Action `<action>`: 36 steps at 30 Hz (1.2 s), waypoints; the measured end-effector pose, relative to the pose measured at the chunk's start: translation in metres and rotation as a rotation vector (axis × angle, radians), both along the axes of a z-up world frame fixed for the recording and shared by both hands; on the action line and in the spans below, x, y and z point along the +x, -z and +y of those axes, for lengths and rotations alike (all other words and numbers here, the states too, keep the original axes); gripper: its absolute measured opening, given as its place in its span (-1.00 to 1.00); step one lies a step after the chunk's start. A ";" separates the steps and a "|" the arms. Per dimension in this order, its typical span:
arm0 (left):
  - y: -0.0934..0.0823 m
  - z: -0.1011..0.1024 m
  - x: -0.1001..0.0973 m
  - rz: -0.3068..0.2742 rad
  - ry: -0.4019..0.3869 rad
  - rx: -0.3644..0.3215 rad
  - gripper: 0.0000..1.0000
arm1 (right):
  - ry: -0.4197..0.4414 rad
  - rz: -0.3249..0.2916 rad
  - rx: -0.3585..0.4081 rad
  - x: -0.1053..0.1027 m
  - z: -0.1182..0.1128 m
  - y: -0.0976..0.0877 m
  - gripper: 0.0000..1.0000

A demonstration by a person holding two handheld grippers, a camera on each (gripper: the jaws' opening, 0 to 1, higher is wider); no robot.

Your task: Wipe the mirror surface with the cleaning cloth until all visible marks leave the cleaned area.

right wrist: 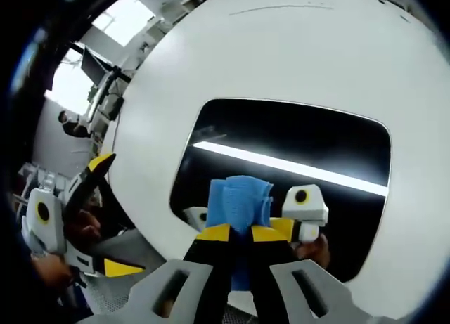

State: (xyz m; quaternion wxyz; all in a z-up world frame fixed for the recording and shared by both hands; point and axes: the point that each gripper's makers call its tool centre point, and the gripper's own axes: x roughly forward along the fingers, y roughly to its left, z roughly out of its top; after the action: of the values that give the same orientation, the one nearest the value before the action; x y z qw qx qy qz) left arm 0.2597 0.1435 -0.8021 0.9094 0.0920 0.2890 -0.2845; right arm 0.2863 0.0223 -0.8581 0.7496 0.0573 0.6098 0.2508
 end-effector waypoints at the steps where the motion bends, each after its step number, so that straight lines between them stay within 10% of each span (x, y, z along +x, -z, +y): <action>1: 0.000 0.000 0.000 -0.001 0.000 0.001 0.99 | 0.001 0.001 0.000 0.001 0.000 0.000 -0.94; 18: 0.008 -0.002 -0.007 0.064 0.035 0.075 0.99 | 0.029 -0.009 -0.003 0.040 -0.003 0.001 -0.94; 26: -0.020 -0.002 0.009 0.022 -0.051 -0.067 0.99 | 0.031 -0.017 -0.018 0.056 -0.003 0.002 -0.94; 36: -0.014 -0.008 0.005 0.029 -0.007 -0.054 0.99 | 0.054 -0.030 -0.038 0.076 -0.004 0.001 -0.95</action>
State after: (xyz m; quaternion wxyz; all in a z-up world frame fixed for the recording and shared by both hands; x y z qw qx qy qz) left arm 0.2650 0.1351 -0.7882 0.9084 0.0622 0.2945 -0.2902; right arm 0.3625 0.0180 -0.8596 0.7662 0.0558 0.6014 0.2196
